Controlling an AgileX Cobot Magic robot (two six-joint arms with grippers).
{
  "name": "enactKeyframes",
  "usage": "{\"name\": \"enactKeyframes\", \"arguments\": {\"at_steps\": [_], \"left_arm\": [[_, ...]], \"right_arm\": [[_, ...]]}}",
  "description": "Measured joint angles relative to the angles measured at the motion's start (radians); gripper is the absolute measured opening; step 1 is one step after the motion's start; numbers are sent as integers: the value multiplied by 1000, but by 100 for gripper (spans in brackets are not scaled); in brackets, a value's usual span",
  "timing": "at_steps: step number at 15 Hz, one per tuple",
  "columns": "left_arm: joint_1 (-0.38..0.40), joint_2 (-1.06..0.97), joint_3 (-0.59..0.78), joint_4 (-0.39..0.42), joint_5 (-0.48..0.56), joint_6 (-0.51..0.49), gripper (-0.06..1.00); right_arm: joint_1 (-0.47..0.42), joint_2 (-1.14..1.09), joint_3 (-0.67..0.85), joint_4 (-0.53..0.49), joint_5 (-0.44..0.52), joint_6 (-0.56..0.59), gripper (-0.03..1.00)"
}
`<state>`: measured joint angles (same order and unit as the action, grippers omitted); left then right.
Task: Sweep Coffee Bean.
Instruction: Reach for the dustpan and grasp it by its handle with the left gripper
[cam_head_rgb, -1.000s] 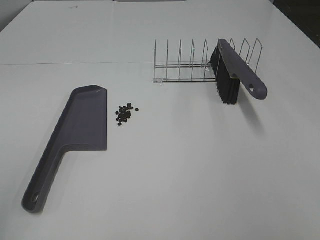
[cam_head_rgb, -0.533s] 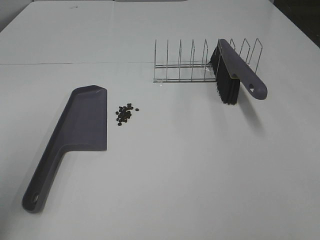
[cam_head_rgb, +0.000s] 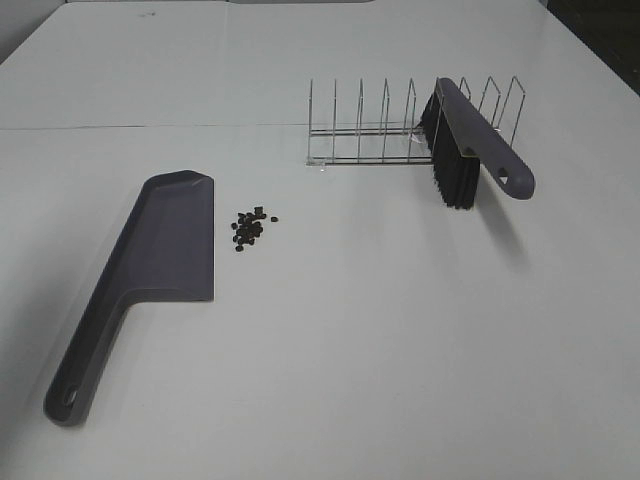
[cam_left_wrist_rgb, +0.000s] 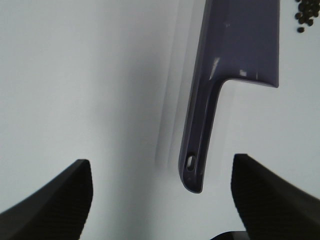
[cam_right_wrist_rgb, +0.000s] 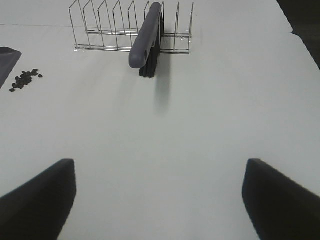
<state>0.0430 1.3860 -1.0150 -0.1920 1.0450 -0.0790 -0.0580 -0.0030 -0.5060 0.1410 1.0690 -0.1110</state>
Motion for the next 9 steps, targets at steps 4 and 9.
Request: {"name": "enactKeyframes", "arguments": {"at_steps": [4,9], "left_arm": [[-77,134,-1,22,-13,0,72],[-212,291,-1,41,-98,-57,72]], "right_arm": [[0,0,0,0,0,0,80],[0,0,0,0,0,0,80]]}}
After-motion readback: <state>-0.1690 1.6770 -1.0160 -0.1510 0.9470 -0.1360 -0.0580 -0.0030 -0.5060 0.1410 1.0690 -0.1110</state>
